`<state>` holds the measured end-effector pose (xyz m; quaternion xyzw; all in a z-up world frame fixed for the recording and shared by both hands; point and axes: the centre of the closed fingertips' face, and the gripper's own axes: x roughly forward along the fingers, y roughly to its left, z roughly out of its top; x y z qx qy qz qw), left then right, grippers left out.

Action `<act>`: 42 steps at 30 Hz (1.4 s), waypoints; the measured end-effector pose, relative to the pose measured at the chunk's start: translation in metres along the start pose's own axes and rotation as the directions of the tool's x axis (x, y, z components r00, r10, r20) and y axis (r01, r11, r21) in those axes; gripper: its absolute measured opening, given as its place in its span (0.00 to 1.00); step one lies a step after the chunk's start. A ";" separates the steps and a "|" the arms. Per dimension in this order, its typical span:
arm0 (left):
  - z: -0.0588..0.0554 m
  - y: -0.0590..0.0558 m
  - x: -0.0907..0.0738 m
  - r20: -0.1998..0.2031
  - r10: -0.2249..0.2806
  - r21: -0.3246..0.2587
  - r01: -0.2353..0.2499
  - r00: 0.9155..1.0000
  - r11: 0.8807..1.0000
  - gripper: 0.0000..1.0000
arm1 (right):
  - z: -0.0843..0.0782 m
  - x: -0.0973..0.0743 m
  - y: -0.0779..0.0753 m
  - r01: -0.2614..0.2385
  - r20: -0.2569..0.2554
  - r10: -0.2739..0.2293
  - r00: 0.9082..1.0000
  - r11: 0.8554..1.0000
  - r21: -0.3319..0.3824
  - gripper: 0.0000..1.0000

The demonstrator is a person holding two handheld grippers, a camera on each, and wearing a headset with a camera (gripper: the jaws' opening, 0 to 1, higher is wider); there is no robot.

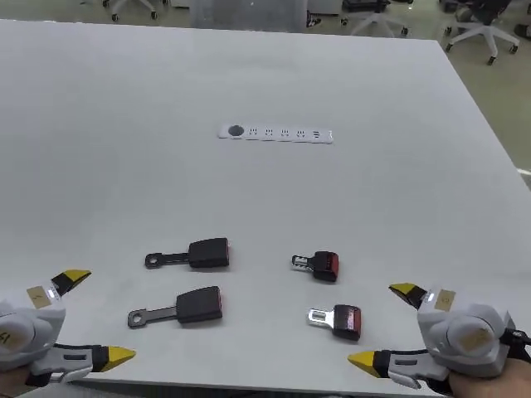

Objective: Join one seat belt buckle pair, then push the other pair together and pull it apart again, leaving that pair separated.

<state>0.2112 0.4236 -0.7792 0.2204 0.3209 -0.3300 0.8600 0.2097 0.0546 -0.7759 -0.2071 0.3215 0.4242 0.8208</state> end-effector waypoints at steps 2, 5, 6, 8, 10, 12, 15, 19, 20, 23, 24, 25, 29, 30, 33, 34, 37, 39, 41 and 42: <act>0.000 0.002 -0.001 -0.020 0.009 0.031 -0.008 1.000 0.999 0.91 | 0.000 0.000 0.000 -0.008 0.000 0.008 1.000 1.000 -0.006 0.78; -0.001 0.000 -0.001 -0.060 0.000 0.056 0.004 0.998 0.998 0.84 | -0.002 0.001 -0.001 -0.014 -0.019 0.014 1.000 0.999 -0.030 0.76; 0.001 0.001 -0.001 -0.060 -0.004 0.043 0.007 0.998 0.999 0.83 | -0.002 0.002 -0.001 -0.021 -0.023 0.020 1.000 0.999 -0.030 0.76; 0.005 0.003 0.000 -0.051 -0.003 0.035 0.005 0.999 0.999 0.83 | -0.002 0.003 0.000 -0.033 -0.029 0.032 0.999 0.999 -0.021 0.77; 0.008 0.004 0.002 -0.051 -0.005 0.038 0.007 0.999 0.999 0.83 | -0.002 0.005 0.001 -0.045 -0.032 0.045 0.999 0.999 -0.016 0.77; 0.010 0.003 0.005 -0.056 -0.016 0.042 0.018 0.998 0.999 0.83 | -0.003 0.005 0.002 -0.047 -0.038 0.046 0.998 0.999 -0.027 0.77; 0.011 -0.003 0.011 -0.079 -0.040 0.098 0.048 0.996 0.994 0.82 | -0.005 0.006 0.001 -0.046 -0.052 0.043 0.998 0.998 -0.050 0.74; 0.016 -0.008 0.018 -0.080 -0.060 0.113 0.069 0.995 0.991 0.82 | -0.005 0.006 0.000 -0.059 -0.066 0.053 0.996 0.995 -0.085 0.71; 0.017 -0.009 0.019 -0.081 -0.064 0.118 0.074 0.995 0.990 0.82 | -0.005 0.007 0.000 -0.060 -0.070 0.054 0.996 0.994 -0.095 0.69; 0.013 -0.011 0.028 -0.101 -0.077 0.142 0.091 0.992 0.986 0.80 | -0.006 0.009 0.003 -0.083 -0.093 0.069 0.993 0.984 -0.155 0.59; 0.013 -0.013 0.031 -0.109 -0.084 0.157 0.101 0.990 0.982 0.79 | -0.006 0.010 0.003 -0.084 -0.095 0.070 0.993 0.985 -0.153 0.59; 0.014 -0.014 0.034 -0.110 -0.088 0.168 0.106 0.990 0.980 0.78 | -0.006 0.011 0.002 -0.082 -0.094 0.068 0.993 0.985 -0.155 0.59; 0.023 -0.020 0.043 -0.107 -0.119 0.192 0.138 0.987 0.972 0.76 | -0.005 0.015 0.001 -0.090 -0.099 0.075 0.992 0.982 -0.165 0.58; 0.026 -0.023 0.046 -0.106 -0.128 0.205 0.147 0.986 0.968 0.75 | -0.006 0.017 0.001 -0.095 -0.103 0.079 0.992 0.982 -0.165 0.57; 0.030 -0.025 0.054 -0.110 -0.148 0.225 0.169 0.983 0.960 0.71 | -0.008 0.020 0.001 -0.106 -0.115 0.086 0.990 0.979 -0.176 0.57; 0.031 -0.025 0.055 -0.109 -0.152 0.226 0.173 0.982 0.959 0.70 | -0.009 0.022 0.000 -0.110 -0.123 0.090 0.988 0.979 -0.174 0.56; 0.035 -0.032 0.070 -0.099 -0.186 0.238 0.204 0.978 0.950 0.59 | -0.012 0.026 0.001 -0.126 -0.136 0.105 0.985 0.979 -0.160 0.54; 0.034 -0.038 0.079 -0.123 -0.209 0.259 0.234 0.970 0.937 0.61 | -0.013 0.029 -0.001 -0.128 -0.139 0.106 0.985 0.978 -0.163 0.53; 0.034 -0.043 0.084 -0.131 -0.227 0.272 0.255 0.965 0.928 0.61 | -0.014 0.032 -0.002 -0.134 -0.147 0.111 0.983 0.978 -0.160 0.53; 0.034 -0.043 0.087 -0.136 -0.229 0.278 0.259 0.964 0.925 0.61 | -0.015 0.035 -0.002 -0.140 -0.152 0.115 0.982 0.976 -0.164 0.53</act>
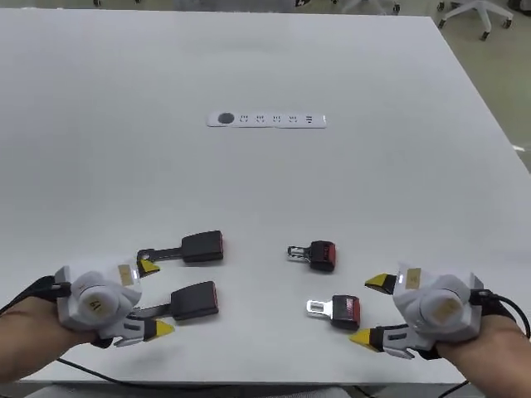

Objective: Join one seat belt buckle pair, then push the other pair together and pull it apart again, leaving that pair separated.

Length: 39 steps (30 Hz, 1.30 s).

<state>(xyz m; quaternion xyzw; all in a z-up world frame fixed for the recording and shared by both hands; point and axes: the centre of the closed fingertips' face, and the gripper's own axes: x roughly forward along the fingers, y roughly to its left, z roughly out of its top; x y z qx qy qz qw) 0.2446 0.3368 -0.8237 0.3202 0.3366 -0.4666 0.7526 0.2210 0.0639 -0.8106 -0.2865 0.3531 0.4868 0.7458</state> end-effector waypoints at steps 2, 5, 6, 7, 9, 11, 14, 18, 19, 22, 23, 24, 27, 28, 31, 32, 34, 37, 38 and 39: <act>0.002 -0.001 0.006 -0.006 -0.014 0.010 0.014 1.000 1.000 0.60 | 0.000 0.003 0.000 -0.010 -0.005 0.010 1.000 1.000 -0.009 0.51; 0.002 -0.005 0.014 -0.021 -0.039 0.019 0.039 0.999 0.999 0.59 | -0.002 0.009 0.000 -0.033 -0.015 0.033 0.999 0.999 -0.013 0.49; 0.001 -0.006 0.016 -0.026 -0.047 0.018 0.048 0.999 0.999 0.59 | -0.003 0.011 0.001 -0.040 -0.019 0.040 0.999 0.999 -0.016 0.47; 0.001 -0.008 0.018 -0.026 -0.055 0.020 0.056 0.998 0.998 0.59 | -0.004 0.014 0.002 -0.054 -0.030 0.053 0.998 0.998 -0.029 0.47; -0.001 -0.011 0.022 -0.036 -0.074 0.048 0.076 0.997 0.996 0.58 | -0.003 0.017 0.000 -0.058 -0.033 0.056 0.998 0.997 -0.042 0.45; -0.003 -0.014 0.025 -0.055 -0.090 0.078 0.094 0.994 0.992 0.54 | -0.003 0.021 -0.001 -0.069 -0.034 0.067 0.997 0.997 -0.045 0.45; 0.000 -0.012 0.028 -0.054 -0.095 0.093 0.100 0.994 0.991 0.51 | -0.005 0.028 -0.004 -0.084 -0.049 0.082 0.995 0.995 -0.053 0.45; 0.001 -0.011 0.033 -0.054 -0.103 0.097 0.108 0.993 0.989 0.50 | -0.010 0.035 -0.003 -0.114 -0.075 0.109 0.991 0.991 -0.066 0.40; 0.001 -0.011 0.033 -0.051 -0.106 0.097 0.111 0.993 0.989 0.50 | -0.011 0.036 -0.002 -0.122 -0.081 0.116 0.990 0.990 -0.073 0.40; 0.002 -0.013 0.036 -0.049 -0.119 0.110 0.124 0.992 0.986 0.47 | -0.017 0.038 -0.004 -0.134 -0.095 0.127 0.987 0.988 -0.075 0.40; 0.003 -0.014 0.037 -0.051 -0.125 0.119 0.130 0.991 0.984 0.46 | -0.019 0.039 -0.004 -0.136 -0.097 0.129 0.987 0.988 -0.072 0.40; 0.003 -0.013 0.038 -0.050 -0.126 0.125 0.131 0.991 0.983 0.44 | -0.020 0.039 -0.004 -0.141 -0.100 0.135 0.986 0.988 -0.060 0.39; 0.005 -0.012 0.039 -0.053 -0.133 0.128 0.138 0.990 0.982 0.41 | -0.022 0.041 -0.006 -0.150 -0.081 0.148 0.986 0.988 -0.026 0.37; 0.006 -0.012 0.040 -0.050 -0.135 0.124 0.140 0.990 0.982 0.41 | -0.021 0.040 -0.007 -0.151 -0.080 0.149 0.986 0.988 -0.027 0.36; 0.006 -0.016 0.042 -0.055 -0.162 0.132 0.168 0.985 0.977 0.37 | -0.022 0.042 -0.005 -0.169 -0.085 0.166 0.982 0.985 -0.035 0.36; 0.005 -0.016 0.043 -0.062 -0.161 0.147 0.169 0.985 0.975 0.37 | -0.023 0.043 -0.005 -0.172 -0.091 0.167 0.982 0.984 -0.044 0.36; 0.007 -0.017 0.043 -0.071 -0.165 0.163 0.175 0.984 0.971 0.35 | -0.024 0.044 -0.004 -0.176 -0.101 0.169 0.980 0.983 -0.061 0.36; 0.008 -0.019 0.044 -0.084 -0.169 0.204 0.183 0.982 0.962 0.35 | -0.027 0.047 -0.005 -0.180 -0.112 0.169 0.979 0.980 -0.088 0.35; 0.008 -0.019 0.044 -0.086 -0.170 0.207 0.184 0.982 0.961 0.35 | -0.027 0.048 -0.005 -0.180 -0.113 0.170 0.979 0.979 -0.093 0.35; 0.008 -0.019 0.044 -0.090 -0.173 0.211 0.189 0.981 0.959 0.35 | -0.027 0.048 -0.005 -0.187 -0.109 0.175 0.978 0.976 -0.111 0.35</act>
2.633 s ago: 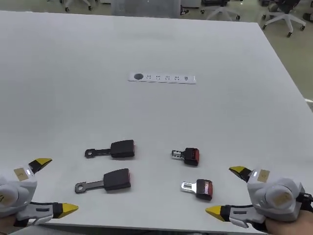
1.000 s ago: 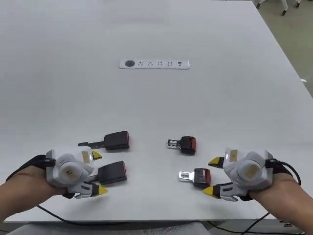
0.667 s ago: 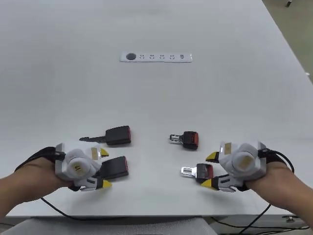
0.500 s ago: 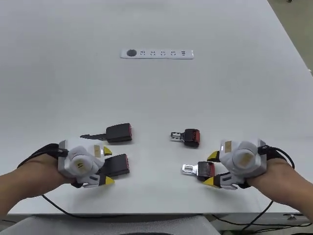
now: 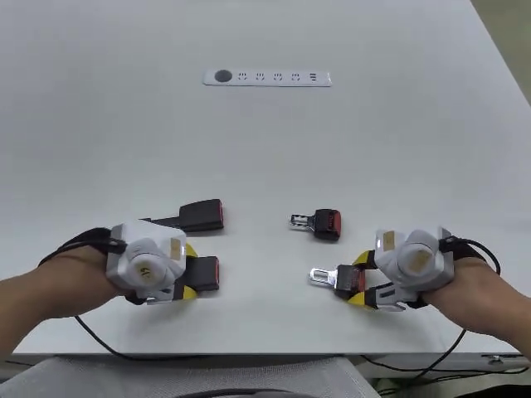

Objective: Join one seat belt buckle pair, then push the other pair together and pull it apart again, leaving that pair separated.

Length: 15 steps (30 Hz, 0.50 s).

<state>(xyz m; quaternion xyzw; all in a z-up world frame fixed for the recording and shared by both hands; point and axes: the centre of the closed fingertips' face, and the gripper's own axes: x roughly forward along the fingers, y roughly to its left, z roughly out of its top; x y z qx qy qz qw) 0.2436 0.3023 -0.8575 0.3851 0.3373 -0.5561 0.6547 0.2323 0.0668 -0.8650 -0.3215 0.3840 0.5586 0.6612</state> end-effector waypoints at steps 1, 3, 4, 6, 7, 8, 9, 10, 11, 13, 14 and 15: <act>0.000 0.000 0.000 -0.001 -0.003 0.002 0.003 1.000 1.000 0.35 | 0.000 0.000 0.000 -0.001 -0.001 0.001 1.000 1.000 -0.001 0.34; 0.000 0.000 0.000 -0.003 -0.012 0.018 0.012 1.000 1.000 0.35 | 0.000 0.000 0.000 -0.006 0.000 0.006 1.000 1.000 -0.004 0.34; 0.001 0.000 0.001 -0.005 -0.016 0.039 0.016 1.000 0.999 0.35 | 0.001 0.000 0.000 -0.010 0.001 0.010 1.000 1.000 -0.012 0.34; 0.001 -0.001 0.001 -0.013 -0.019 0.044 0.020 1.000 0.999 0.35 | 0.001 0.000 -0.001 -0.013 0.000 0.013 1.000 1.000 -0.017 0.34; 0.001 -0.001 0.001 -0.019 -0.021 0.048 0.021 1.000 0.999 0.35 | 0.002 0.000 -0.001 -0.014 0.000 0.014 1.000 1.000 -0.020 0.34; 0.001 -0.001 0.001 -0.021 -0.021 0.048 0.022 1.000 0.999 0.35 | 0.002 0.001 -0.002 -0.013 -0.001 0.013 1.000 1.000 -0.023 0.34; 0.001 -0.001 0.001 -0.023 -0.022 0.045 0.023 0.999 0.999 0.35 | 0.003 0.001 -0.002 -0.013 -0.002 0.013 1.000 1.000 -0.023 0.34; 0.000 -0.001 0.001 -0.025 -0.023 0.043 0.024 0.999 0.999 0.34 | 0.004 0.001 -0.003 -0.012 -0.005 0.012 1.000 1.000 -0.021 0.34; 0.000 -0.001 0.002 -0.026 -0.023 0.042 0.024 0.999 0.999 0.34 | 0.005 0.002 -0.003 -0.011 -0.009 0.011 1.000 1.000 -0.020 0.34; 0.000 -0.001 0.001 -0.030 -0.021 0.037 0.022 0.999 0.999 0.34 | 0.006 0.003 -0.003 -0.010 -0.015 0.010 1.000 1.000 -0.017 0.34; 0.000 -0.001 0.001 -0.030 -0.020 0.037 0.021 0.999 0.999 0.34 | 0.006 0.003 -0.003 -0.009 -0.018 0.009 1.000 1.000 -0.018 0.34; -0.001 -0.001 0.001 -0.029 -0.020 0.037 0.021 0.999 0.999 0.34 | 0.008 0.004 -0.002 -0.005 -0.018 0.005 1.000 1.000 -0.013 0.34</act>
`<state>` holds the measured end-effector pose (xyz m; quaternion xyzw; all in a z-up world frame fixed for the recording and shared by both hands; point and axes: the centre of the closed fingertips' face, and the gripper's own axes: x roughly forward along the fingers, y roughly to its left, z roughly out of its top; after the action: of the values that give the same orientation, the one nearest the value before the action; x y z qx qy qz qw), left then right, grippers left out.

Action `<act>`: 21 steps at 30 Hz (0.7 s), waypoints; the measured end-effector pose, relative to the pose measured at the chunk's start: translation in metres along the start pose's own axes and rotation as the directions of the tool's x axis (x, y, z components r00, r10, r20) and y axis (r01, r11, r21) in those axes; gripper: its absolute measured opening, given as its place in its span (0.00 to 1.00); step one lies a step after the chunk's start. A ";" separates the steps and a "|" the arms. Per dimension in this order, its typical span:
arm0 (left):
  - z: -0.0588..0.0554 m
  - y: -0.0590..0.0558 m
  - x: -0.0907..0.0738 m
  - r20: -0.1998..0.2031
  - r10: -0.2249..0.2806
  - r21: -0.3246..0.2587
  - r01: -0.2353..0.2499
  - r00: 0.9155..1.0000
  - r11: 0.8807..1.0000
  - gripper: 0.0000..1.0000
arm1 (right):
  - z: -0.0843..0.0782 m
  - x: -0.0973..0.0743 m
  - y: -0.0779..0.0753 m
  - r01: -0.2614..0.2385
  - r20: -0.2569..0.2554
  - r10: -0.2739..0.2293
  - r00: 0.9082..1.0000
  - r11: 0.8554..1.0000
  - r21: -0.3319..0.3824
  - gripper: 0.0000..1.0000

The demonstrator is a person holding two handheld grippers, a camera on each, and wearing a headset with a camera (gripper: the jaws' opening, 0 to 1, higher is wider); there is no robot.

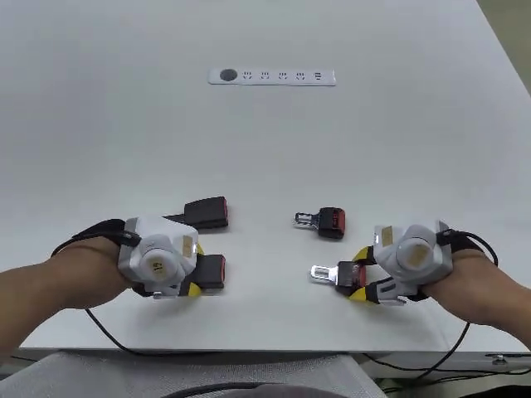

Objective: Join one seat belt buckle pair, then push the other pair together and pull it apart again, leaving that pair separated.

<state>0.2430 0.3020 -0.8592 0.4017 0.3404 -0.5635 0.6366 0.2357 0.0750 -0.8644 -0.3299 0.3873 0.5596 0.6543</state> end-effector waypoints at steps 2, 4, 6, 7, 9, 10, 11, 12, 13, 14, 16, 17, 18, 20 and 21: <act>0.000 0.000 0.000 -0.001 -0.001 0.000 0.001 1.000 1.000 0.34 | 0.003 0.001 0.000 0.010 0.000 -0.010 1.000 1.000 -0.001 0.34; 0.000 0.000 0.000 -0.007 -0.005 0.001 0.005 1.000 1.000 0.34 | 0.006 0.003 0.002 0.012 0.001 -0.012 1.000 1.000 -0.006 0.34; 0.000 0.000 0.001 -0.011 -0.008 0.006 0.009 1.000 1.000 0.34 | 0.011 0.005 0.005 0.005 0.004 -0.005 1.000 1.000 -0.015 0.34; 0.000 0.000 0.001 -0.012 -0.011 0.009 0.011 1.000 1.000 0.34 | 0.015 0.008 0.007 0.000 0.006 0.001 1.000 1.000 -0.022 0.34; 0.000 -0.001 0.001 -0.015 -0.014 0.011 0.014 1.000 1.000 0.34 | 0.022 0.011 0.010 -0.004 0.009 0.005 1.000 0.999 -0.033 0.34; 0.000 -0.001 0.001 -0.016 -0.015 0.012 0.015 1.000 1.000 0.34 | 0.025 0.013 0.010 -0.004 0.011 0.004 1.000 0.999 -0.035 0.34; 0.000 0.000 0.001 -0.018 -0.015 0.013 0.016 1.000 1.000 0.34 | 0.029 0.015 0.011 -0.002 0.017 0.002 1.000 1.000 -0.026 0.34; 0.000 0.000 0.001 -0.019 -0.015 0.013 0.015 1.000 1.000 0.34 | 0.033 0.017 0.010 0.011 0.026 -0.010 1.000 1.000 -0.021 0.34; 0.000 0.000 0.001 -0.019 -0.015 0.012 0.015 1.000 1.000 0.34 | 0.036 0.018 0.010 0.014 0.029 -0.013 0.999 1.000 -0.024 0.34; 0.000 0.000 0.001 -0.018 -0.014 0.011 0.014 1.000 1.000 0.34 | 0.040 0.021 0.012 0.011 0.033 -0.010 0.999 1.000 -0.030 0.34; 0.000 0.000 0.001 -0.017 -0.014 0.009 0.014 1.000 1.000 0.34 | 0.047 0.025 0.016 0.004 0.040 -0.003 0.999 0.999 -0.044 0.34; 0.000 0.000 0.001 -0.018 -0.015 0.009 0.016 1.000 1.000 0.34 | 0.050 0.026 0.017 0.002 0.041 0.000 0.999 0.998 -0.055 0.34; 0.000 0.000 0.001 -0.020 -0.017 0.008 0.017 1.000 1.000 0.34 | 0.052 0.027 0.018 0.001 0.041 0.002 0.999 0.998 -0.059 0.34; 0.000 0.000 0.002 -0.029 -0.024 0.006 0.024 0.999 1.000 0.34 | 0.059 0.031 0.020 -0.001 0.044 0.004 0.999 0.998 -0.062 0.34; 0.000 -0.001 0.002 -0.034 -0.026 0.011 0.027 0.999 1.000 0.34 | 0.062 0.033 0.020 0.000 0.045 0.003 0.999 0.998 -0.066 0.34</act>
<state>0.2427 0.3010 -0.8607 0.4102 0.3531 -0.5670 0.6210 0.2266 0.1476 -0.8633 -0.3385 0.3540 0.5798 0.6511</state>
